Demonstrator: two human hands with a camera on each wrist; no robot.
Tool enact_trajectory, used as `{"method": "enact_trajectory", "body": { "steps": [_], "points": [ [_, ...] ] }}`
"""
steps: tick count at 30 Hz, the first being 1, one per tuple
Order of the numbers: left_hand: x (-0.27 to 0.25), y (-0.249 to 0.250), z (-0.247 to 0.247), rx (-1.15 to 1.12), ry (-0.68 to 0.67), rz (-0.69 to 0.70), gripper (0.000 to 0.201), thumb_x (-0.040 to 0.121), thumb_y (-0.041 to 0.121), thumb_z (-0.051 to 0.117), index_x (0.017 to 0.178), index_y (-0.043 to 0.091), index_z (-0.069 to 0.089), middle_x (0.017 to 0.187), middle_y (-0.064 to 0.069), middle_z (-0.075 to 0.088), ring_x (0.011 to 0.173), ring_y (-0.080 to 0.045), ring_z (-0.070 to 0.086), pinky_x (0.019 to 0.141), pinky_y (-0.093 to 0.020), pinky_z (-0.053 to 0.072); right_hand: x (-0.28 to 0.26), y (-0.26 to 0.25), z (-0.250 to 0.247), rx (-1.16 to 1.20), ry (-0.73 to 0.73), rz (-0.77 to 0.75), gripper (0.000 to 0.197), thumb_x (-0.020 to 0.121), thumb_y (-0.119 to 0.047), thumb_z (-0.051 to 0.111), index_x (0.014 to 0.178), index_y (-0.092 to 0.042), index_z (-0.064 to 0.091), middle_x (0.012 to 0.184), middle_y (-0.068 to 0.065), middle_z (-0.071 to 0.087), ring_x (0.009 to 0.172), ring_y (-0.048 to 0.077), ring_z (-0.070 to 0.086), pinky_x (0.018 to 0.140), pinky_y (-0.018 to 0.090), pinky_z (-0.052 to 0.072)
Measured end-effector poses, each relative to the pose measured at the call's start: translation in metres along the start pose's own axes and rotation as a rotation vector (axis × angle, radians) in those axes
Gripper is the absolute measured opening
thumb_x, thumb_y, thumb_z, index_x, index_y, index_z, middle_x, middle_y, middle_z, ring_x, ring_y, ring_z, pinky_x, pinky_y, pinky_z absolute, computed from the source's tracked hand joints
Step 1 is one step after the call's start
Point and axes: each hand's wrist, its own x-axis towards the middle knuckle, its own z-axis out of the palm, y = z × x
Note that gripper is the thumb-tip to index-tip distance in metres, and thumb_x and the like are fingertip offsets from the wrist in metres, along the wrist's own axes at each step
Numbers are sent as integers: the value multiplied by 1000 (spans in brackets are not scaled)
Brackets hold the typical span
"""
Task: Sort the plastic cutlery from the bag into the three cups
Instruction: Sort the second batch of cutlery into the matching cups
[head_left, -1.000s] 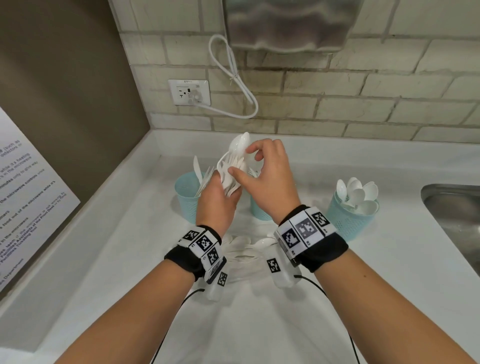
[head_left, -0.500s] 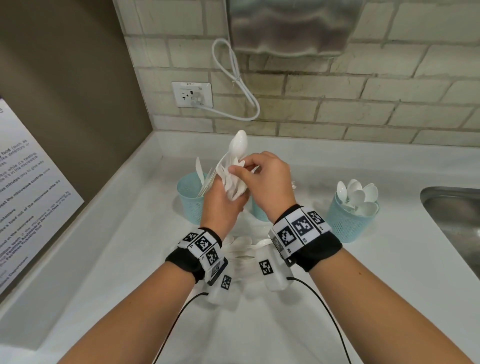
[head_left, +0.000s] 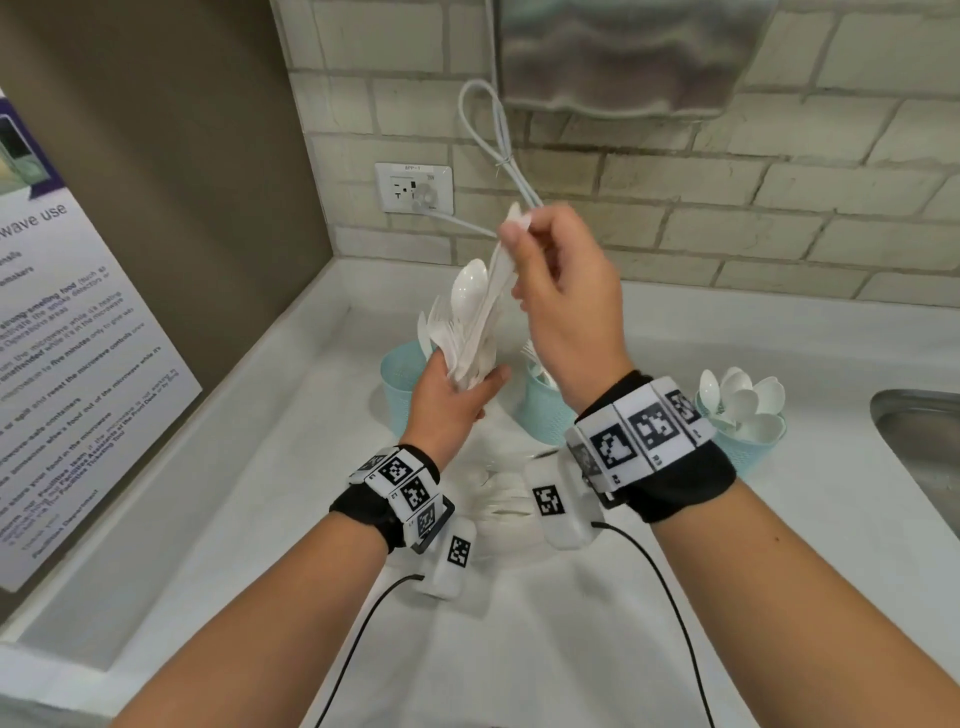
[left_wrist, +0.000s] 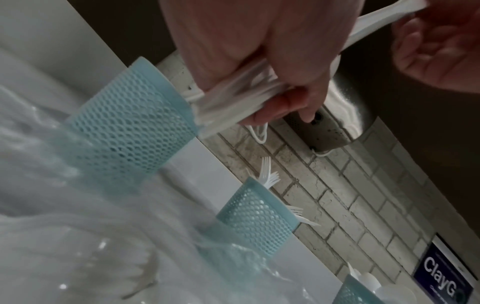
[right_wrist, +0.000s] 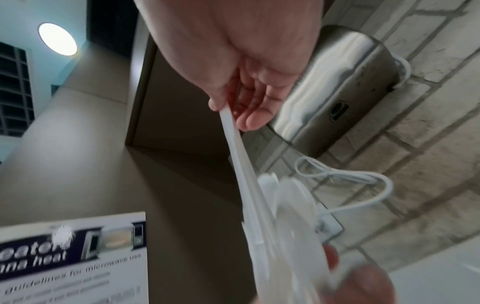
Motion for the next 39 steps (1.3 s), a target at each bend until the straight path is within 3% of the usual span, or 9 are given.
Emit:
{"method": "enact_trajectory", "body": {
  "steps": [2, 7, 13, 17, 21, 27, 30, 34, 39],
  "points": [
    [1, 0, -9, 31, 28, 23, 30, 85, 17, 69, 110, 21, 54, 73, 8, 56, 50, 0, 46, 47, -15, 40, 9, -17, -7, 137, 46, -39, 11, 96, -21, 50, 87, -16, 52, 74, 5, 57, 61, 28, 59, 55, 33, 51],
    [4, 2, -38, 35, 180, 53, 33, 85, 21, 70, 113, 23, 52, 89, 14, 63, 69, 3, 57, 59, -11, 46, 25, -22, -6, 245, 171, -90, 13, 98, -20, 47, 86, -24, 48, 77, 0, 57, 57, 31, 63, 50, 32, 53],
    [4, 2, -62, 72, 213, 40, 32, 85, 23, 69, 112, 22, 51, 84, 8, 61, 62, -5, 52, 47, -15, 42, 9, 36, 52, 148, -42, 254, 17, 97, -21, 49, 81, -29, 49, 71, -9, 53, 60, 26, 64, 60, 43, 58],
    [3, 1, -62, 53, 217, 28, 29, 85, 18, 69, 110, 19, 53, 80, 6, 60, 55, -7, 50, 45, -18, 42, 0, 69, 73, 47, -207, 426, 17, 95, -24, 53, 104, -13, 61, 84, -4, 61, 77, 25, 68, 81, 45, 56],
    [3, 3, -59, 190, 222, 72, 26, 88, 19, 65, 111, 20, 51, 80, 3, 60, 53, -10, 52, 47, -19, 45, -8, 71, 72, -149, -196, 286, 30, 93, -38, 52, 112, -18, 63, 105, -1, 62, 107, 17, 51, 96, 38, 45],
    [7, 16, -38, 49, 217, 39, 12, 96, 18, 49, 105, 13, 56, 73, 5, 61, 65, -8, 58, 52, -14, 48, -32, 29, 65, -347, -174, 43, 37, 72, -61, 61, 73, -24, 55, 78, -11, 47, 85, 13, 48, 74, 29, 40],
    [5, 23, -34, 8, 208, 86, 19, 98, 21, 43, 93, 13, 60, 67, 5, 62, 61, -4, 62, 54, -14, 50, -36, 29, 63, -451, -205, 58, 21, 75, -43, 65, 75, -24, 59, 80, -12, 44, 89, 15, 49, 77, 34, 45],
    [5, 26, -21, -93, 212, 9, 30, 95, 26, 51, 118, 9, 60, 83, 4, 62, 75, -6, 60, 60, -16, 52, -34, 29, 53, -290, -105, 66, 12, 76, -30, 66, 75, -21, 58, 80, -10, 49, 88, 13, 49, 73, 28, 45],
    [6, 8, -25, 390, 182, 148, 45, 88, 25, 62, 129, 25, 45, 103, 5, 64, 91, -17, 63, 81, -32, 54, -13, 5, 31, -10, 108, 45, 12, 87, -21, 59, 84, -20, 48, 80, -5, 58, 76, 14, 57, 67, 25, 47]
  ]
}}
